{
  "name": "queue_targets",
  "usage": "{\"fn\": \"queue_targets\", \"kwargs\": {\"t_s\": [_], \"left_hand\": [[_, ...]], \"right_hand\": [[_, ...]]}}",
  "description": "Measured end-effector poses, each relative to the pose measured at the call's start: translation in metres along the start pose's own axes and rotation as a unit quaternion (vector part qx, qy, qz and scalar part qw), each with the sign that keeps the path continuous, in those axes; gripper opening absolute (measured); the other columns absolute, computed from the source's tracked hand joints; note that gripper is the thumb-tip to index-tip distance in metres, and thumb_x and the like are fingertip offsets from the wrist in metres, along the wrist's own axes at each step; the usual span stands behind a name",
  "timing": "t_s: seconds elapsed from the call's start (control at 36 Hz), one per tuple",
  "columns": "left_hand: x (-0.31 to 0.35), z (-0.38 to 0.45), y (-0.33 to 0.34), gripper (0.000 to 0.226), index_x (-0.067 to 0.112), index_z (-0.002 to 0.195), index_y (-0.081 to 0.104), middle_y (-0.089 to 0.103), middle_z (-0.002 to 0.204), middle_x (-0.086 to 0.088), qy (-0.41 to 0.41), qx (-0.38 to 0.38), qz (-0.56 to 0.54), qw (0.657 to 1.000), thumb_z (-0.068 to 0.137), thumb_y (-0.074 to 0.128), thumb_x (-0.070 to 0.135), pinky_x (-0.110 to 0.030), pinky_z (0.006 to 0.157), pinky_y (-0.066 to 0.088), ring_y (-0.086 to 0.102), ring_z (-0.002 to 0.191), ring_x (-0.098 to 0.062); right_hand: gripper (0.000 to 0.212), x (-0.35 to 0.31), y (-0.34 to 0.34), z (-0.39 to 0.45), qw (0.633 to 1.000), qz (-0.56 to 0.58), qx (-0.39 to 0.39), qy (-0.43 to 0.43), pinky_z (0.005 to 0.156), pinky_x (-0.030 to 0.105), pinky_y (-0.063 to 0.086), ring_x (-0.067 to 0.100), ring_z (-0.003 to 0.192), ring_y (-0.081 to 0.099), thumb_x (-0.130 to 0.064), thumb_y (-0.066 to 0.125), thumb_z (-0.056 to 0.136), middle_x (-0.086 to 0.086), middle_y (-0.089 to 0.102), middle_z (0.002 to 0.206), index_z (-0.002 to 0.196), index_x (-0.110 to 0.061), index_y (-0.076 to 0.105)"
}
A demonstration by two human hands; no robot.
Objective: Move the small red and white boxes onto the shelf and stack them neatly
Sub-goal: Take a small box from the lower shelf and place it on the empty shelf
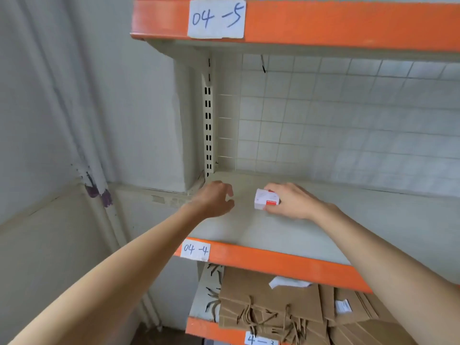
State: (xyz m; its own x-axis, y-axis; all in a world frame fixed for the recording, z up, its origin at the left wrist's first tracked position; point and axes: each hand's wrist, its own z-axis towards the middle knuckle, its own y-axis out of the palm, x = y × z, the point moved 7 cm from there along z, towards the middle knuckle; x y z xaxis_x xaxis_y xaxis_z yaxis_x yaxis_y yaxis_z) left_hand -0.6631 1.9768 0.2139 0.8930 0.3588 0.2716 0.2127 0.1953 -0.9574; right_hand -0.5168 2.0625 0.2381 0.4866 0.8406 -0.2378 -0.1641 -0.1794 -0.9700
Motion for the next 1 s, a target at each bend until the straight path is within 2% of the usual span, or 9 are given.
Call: {"fn": "queue_targets", "kwargs": {"t_s": [0.14,0.25,0.44,0.56,0.67,0.78,0.86,0.94,1.0], "left_hand": [[-0.003,0.033,0.001,0.03,0.017,0.117,0.06,0.058,0.119,-0.004,-0.047,0.014,-0.023,0.999,0.089,0.055,0.029,-0.033,0.092,0.045,0.055,0.109,-0.022],[0.003,0.046,0.009,0.029,0.02,0.116,0.059,0.057,0.116,-0.001,-0.056,0.03,-0.016,0.998,0.09,0.053,0.031,-0.028,0.087,0.041,0.056,0.105,-0.02],[0.002,0.072,0.03,0.027,0.016,0.114,0.062,0.057,0.115,-0.006,-0.093,0.021,-0.074,0.993,0.09,0.054,0.027,-0.028,0.088,0.043,0.055,0.105,-0.022],[0.003,0.08,0.046,0.026,0.014,0.111,0.065,0.054,0.112,-0.008,-0.108,0.047,-0.123,0.985,0.088,0.052,0.02,-0.028,0.09,0.04,0.049,0.11,-0.023],[0.006,0.076,0.055,0.025,0.007,0.109,0.065,0.057,0.107,-0.011,-0.069,0.104,-0.127,0.984,0.088,0.052,0.012,-0.025,0.09,0.032,0.046,0.108,-0.026],[0.006,0.075,0.055,0.012,0.005,0.094,0.059,0.058,0.095,-0.009,-0.037,0.136,-0.147,0.979,0.085,0.054,0.011,-0.027,0.077,0.035,0.049,0.095,-0.026],[0.007,0.073,0.057,0.017,0.007,0.082,0.059,0.053,0.082,-0.003,-0.034,0.127,-0.171,0.976,0.086,0.054,0.022,-0.027,0.071,0.035,0.049,0.09,-0.024],[0.011,0.07,0.058,0.035,0.012,0.081,0.062,0.053,0.08,0.003,-0.022,0.118,-0.186,0.975,0.083,0.049,0.045,-0.03,0.076,0.039,0.051,0.089,-0.022],[0.015,0.068,0.057,0.058,0.016,0.086,0.064,0.054,0.083,0.004,-0.018,0.099,-0.18,0.979,0.076,0.037,0.067,-0.032,0.082,0.04,0.049,0.089,-0.018]], "right_hand": [[0.03,0.031,0.002,0.037,0.999,0.047,0.021,0.009,0.067,0.029,0.04,0.022,0.083,0.052,-0.037,0.062,0.081,-0.001,0.057,0.095,0.106,-0.022,0.054],[0.024,0.045,0.013,0.063,0.995,0.076,0.054,0.018,0.062,0.029,0.038,0.025,0.079,0.054,-0.04,0.062,0.078,0.001,0.058,0.085,0.087,-0.02,0.051],[0.034,0.062,0.04,0.081,0.979,0.149,0.101,0.094,0.069,0.029,0.038,0.028,0.103,0.053,-0.036,0.06,0.082,0.008,0.062,0.104,0.104,-0.01,0.057],[0.041,0.07,0.058,0.078,0.966,0.165,0.12,0.158,0.086,0.031,0.038,0.027,0.114,0.043,-0.036,0.061,0.084,0.009,0.053,0.116,0.113,-0.007,0.055],[0.043,0.073,0.064,0.072,0.96,0.183,0.134,0.165,0.088,0.03,0.038,0.024,0.114,0.04,-0.038,0.063,0.083,0.007,0.05,0.114,0.114,-0.009,0.056],[0.043,0.072,0.063,0.069,0.956,0.225,0.107,0.155,0.093,0.029,0.037,0.019,0.116,0.038,-0.039,0.061,0.084,0.003,0.047,0.114,0.118,-0.014,0.054],[0.03,0.074,0.061,0.069,0.948,0.263,0.089,0.155,0.085,0.027,0.037,0.021,0.112,0.047,-0.028,0.054,0.088,0.002,0.05,0.108,0.115,-0.016,0.058],[0.036,0.08,0.065,0.066,0.926,0.323,0.092,0.171,0.093,0.027,0.039,0.024,0.116,0.053,-0.013,0.044,0.092,0.008,0.057,0.124,0.127,-0.012,0.055],[0.04,0.083,0.065,0.064,0.911,0.357,0.112,0.176,0.09,0.025,0.042,0.025,0.109,0.058,-0.007,0.04,0.092,0.013,0.062,0.119,0.13,-0.012,0.052]]}}
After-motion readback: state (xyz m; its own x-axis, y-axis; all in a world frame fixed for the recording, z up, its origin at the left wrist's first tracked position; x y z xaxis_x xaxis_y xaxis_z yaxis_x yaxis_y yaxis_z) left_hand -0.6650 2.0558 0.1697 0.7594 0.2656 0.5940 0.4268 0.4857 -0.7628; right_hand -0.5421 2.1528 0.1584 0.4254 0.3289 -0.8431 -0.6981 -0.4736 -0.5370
